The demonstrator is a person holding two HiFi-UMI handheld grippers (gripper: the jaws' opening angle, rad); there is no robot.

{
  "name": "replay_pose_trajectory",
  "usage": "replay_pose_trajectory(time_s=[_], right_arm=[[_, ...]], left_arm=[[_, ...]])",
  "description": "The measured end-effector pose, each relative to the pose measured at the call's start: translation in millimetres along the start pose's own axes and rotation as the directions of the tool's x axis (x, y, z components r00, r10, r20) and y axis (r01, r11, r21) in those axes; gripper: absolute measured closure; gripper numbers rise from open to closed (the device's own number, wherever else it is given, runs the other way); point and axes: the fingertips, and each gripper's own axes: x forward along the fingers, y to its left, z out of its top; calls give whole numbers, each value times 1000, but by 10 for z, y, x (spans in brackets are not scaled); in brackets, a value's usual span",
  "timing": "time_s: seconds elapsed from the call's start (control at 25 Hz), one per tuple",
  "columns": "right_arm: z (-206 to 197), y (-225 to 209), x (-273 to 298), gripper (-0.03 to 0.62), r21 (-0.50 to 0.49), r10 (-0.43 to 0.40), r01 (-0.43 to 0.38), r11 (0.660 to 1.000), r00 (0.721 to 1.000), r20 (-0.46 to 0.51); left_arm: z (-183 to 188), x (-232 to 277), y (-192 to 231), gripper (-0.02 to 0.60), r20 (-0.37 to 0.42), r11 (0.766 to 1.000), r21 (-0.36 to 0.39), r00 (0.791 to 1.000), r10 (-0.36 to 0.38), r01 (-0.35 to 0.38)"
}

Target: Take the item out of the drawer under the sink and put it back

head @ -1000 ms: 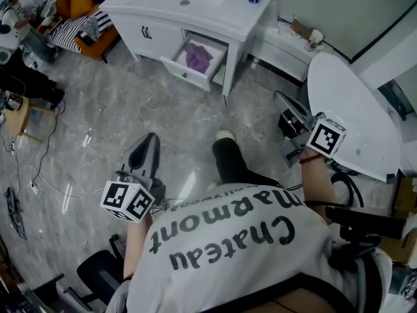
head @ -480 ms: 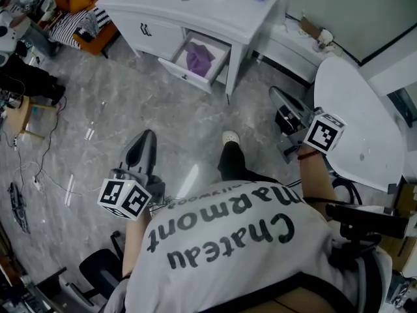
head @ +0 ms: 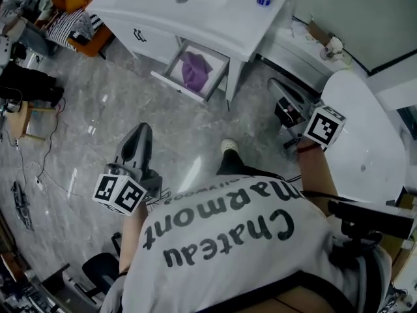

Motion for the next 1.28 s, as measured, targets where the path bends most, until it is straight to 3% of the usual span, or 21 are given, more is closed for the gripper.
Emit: replay_pose_trajectory(time_s=[0.36,0.56,0.96,1.08,1.2,1.28], right_arm=[[441,-557,416,582,5,5,-4,1000,999,-48],[672,-862,473,582,16,-8,9,1000,1000,-26],[896,-1382,574,582,38,22,-23,999,1000,14],[922,-1449,535,582,57,16,-17,998,999,29],[867,-1434,520,582,57,6,-6,998,1000,12],[805,-1463,501,582,53,-6,6,999,1000,2]], left_arm=[[130,803,-108,572,-13,998,-34,999,-45,45],[225,1110,-187,572,-17,998,-2,998,-63,63],[33,1708,-9,572,-54,998,51,998,40,-38],[-41,1832,-53,572,-94,999,49,996,-7,12],[-81,1898,-120,572,-90,995,-20,991,-96,94],[-133,1966,-91,572,-88,995,-31,991,-98,95]])
